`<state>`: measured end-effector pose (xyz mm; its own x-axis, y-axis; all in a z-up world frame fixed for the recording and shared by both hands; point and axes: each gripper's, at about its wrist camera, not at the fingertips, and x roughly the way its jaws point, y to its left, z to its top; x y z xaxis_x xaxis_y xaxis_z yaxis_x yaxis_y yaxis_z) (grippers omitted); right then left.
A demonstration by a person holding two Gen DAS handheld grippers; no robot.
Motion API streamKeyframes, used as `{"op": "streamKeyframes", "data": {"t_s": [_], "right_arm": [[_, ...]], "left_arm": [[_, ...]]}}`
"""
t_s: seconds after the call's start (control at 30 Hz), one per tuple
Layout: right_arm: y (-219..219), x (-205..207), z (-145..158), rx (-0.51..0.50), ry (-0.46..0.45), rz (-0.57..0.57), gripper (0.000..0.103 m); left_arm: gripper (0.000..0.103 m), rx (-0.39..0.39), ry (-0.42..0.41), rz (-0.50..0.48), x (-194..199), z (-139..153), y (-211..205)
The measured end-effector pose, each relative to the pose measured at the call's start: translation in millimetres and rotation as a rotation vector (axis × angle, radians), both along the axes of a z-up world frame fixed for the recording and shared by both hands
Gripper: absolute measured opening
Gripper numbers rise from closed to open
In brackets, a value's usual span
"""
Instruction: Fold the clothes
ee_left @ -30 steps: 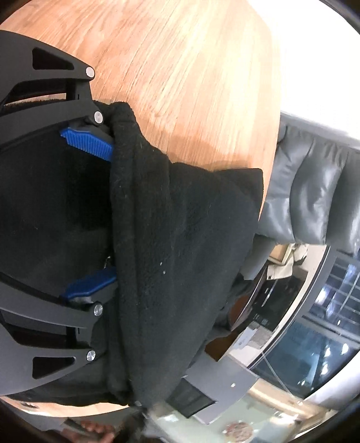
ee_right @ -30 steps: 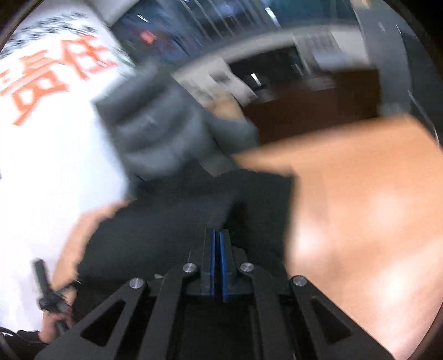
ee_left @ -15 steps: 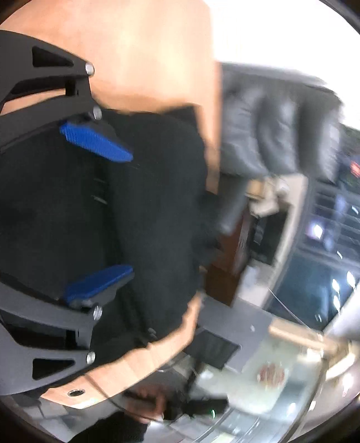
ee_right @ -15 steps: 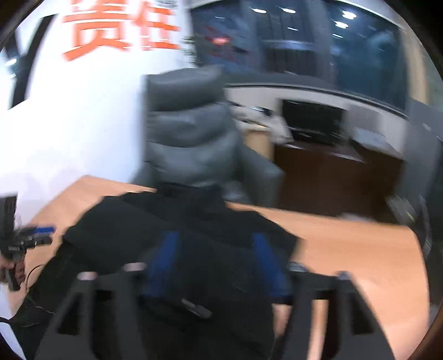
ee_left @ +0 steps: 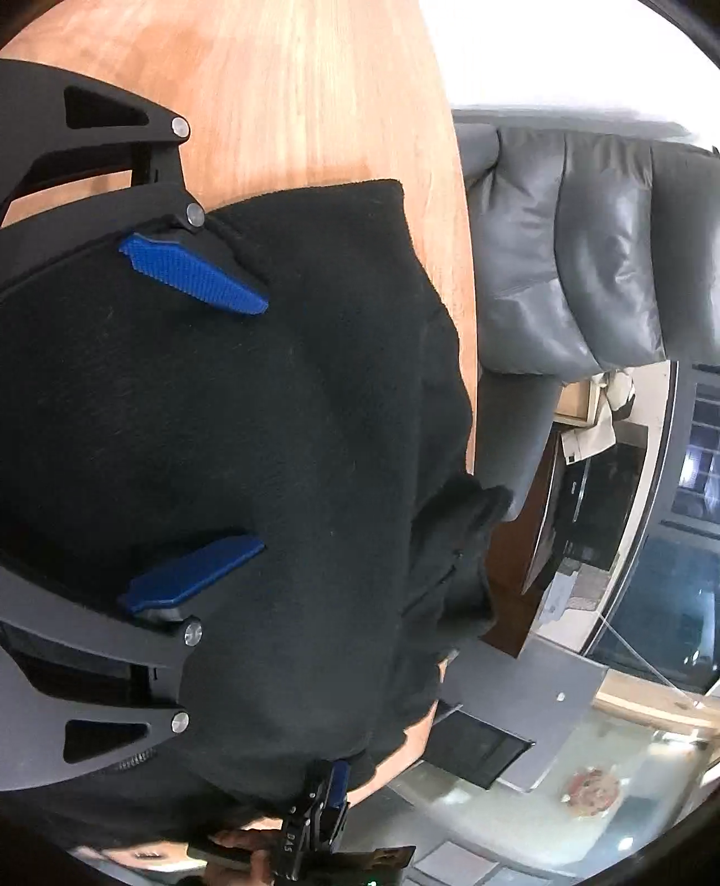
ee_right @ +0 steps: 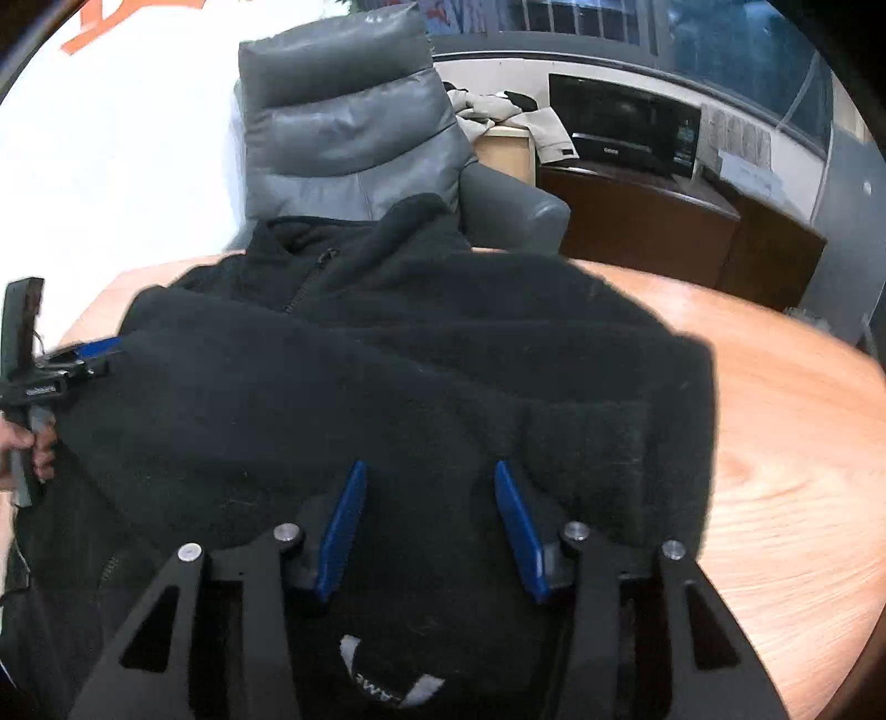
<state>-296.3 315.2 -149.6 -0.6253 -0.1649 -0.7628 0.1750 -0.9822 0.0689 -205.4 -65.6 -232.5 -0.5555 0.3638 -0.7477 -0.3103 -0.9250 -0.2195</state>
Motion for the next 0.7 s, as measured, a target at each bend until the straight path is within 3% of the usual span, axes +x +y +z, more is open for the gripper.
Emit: {"op": "streamKeyframes", "data": {"t_s": [0.03,0.1,0.17,0.27,0.3,0.37,0.47,0.53,0.57,0.7], "right_arm": [[-3.1,4.5,8.8,0.024,0.044,0.003,0.054],[-2.8,16.4,21.6,0.028,0.124,0.004,0.075],[1.6,17.4,9.0,0.027,0.078,-0.016,0.081],[2.7,14.3,-18.0,0.049,0.009,-0.025,0.081],[0.2,14.2,-15.6,0.06,0.008,-0.026,0.081],[0.4,20.4,-3.4,0.035,0.047,-0.035,0.08],[1.7,34.8,7.5,0.015,0.112,-0.025,0.084],[3.5,31.2,-20.1,0.052,-0.035,-0.029,0.086],[5.5,34.0,-21.6,0.044,-0.06,-0.04,0.086],[10.9,69.9,21.8,-0.03,0.018,-0.073,0.084]], "left_arm": [[0.085,0.025,-0.003,0.004,2.6,5.1,-2.3],[0.089,0.064,0.035,-0.008,9.4,14.1,-6.1],[0.095,0.02,0.009,-0.005,10.2,-0.3,-3.7],[0.094,-0.068,0.004,0.003,15.0,-8.9,4.3],[0.092,-0.048,0.005,0.011,17.2,-0.6,4.8],[0.094,0.014,0.052,-0.002,25.9,13.1,3.5],[0.1,-0.079,0.039,-0.027,26.8,1.2,13.4],[0.103,-0.12,0.007,-0.025,22.9,-11.1,16.9],[0.102,-0.124,-0.011,-0.018,20.3,-11.5,17.2],[0.094,-0.07,-0.04,0.01,33.4,14.0,3.9]]}}
